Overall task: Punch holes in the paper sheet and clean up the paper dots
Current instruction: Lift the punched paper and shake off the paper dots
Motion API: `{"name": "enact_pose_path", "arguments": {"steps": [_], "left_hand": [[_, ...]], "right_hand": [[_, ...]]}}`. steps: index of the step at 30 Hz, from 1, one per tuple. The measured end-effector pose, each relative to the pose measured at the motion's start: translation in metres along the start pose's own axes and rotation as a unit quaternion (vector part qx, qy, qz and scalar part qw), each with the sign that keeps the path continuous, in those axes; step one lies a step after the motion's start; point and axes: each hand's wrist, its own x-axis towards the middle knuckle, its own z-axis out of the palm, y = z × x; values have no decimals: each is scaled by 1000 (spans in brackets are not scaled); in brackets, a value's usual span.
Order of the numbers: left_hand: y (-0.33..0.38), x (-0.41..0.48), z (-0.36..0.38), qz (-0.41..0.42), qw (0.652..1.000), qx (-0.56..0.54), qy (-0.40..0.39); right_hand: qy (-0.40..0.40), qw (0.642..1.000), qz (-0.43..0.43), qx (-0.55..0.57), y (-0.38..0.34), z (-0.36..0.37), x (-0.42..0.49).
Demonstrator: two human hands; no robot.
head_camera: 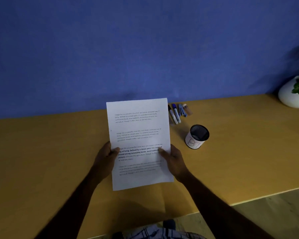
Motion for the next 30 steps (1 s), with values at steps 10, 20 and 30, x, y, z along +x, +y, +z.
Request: {"name": "enact_pose_path", "arguments": {"steps": [10, 20, 30], "left_hand": [[-46, -11, -54, -63, 978, 127, 153], [-101, -13, -97, -117, 951, 216, 190], [-130, -29, -118, -146, 941, 208, 223]], "right_hand": [[-45, 994, 99, -12, 25, 77, 0], [-30, 981, 167, -97, 47, 144, 5], [-95, 948, 160, -256, 63, 173, 0]]}}
